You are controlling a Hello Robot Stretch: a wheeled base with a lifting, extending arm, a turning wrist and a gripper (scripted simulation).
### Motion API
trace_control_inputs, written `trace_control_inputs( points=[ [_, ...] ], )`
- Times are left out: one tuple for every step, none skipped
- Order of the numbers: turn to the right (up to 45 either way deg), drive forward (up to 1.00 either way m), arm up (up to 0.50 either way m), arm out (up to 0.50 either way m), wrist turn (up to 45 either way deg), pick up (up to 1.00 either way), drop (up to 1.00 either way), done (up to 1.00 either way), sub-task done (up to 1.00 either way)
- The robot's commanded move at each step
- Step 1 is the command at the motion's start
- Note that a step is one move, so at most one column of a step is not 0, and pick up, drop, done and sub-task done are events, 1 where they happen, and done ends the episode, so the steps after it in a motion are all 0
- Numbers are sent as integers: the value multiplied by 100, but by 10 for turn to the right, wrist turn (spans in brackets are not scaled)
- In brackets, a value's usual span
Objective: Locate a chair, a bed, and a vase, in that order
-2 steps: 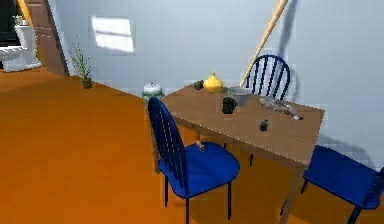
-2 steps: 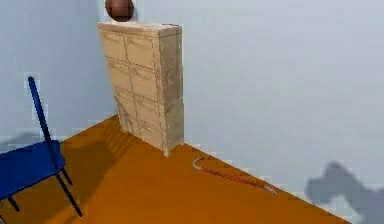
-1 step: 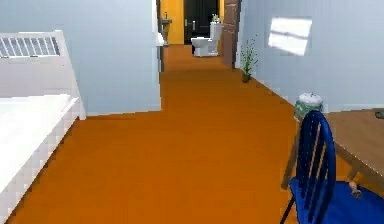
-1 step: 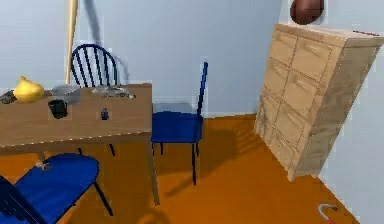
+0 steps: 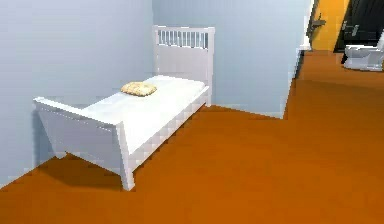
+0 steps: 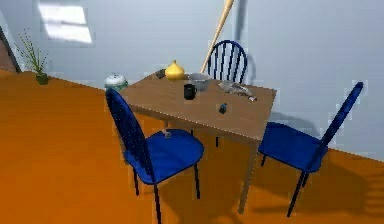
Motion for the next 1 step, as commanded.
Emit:
trace_control_inputs(
  points=[
    [0, 65, 0, 0, 0, 0, 0, 0, 0]
  ],
)
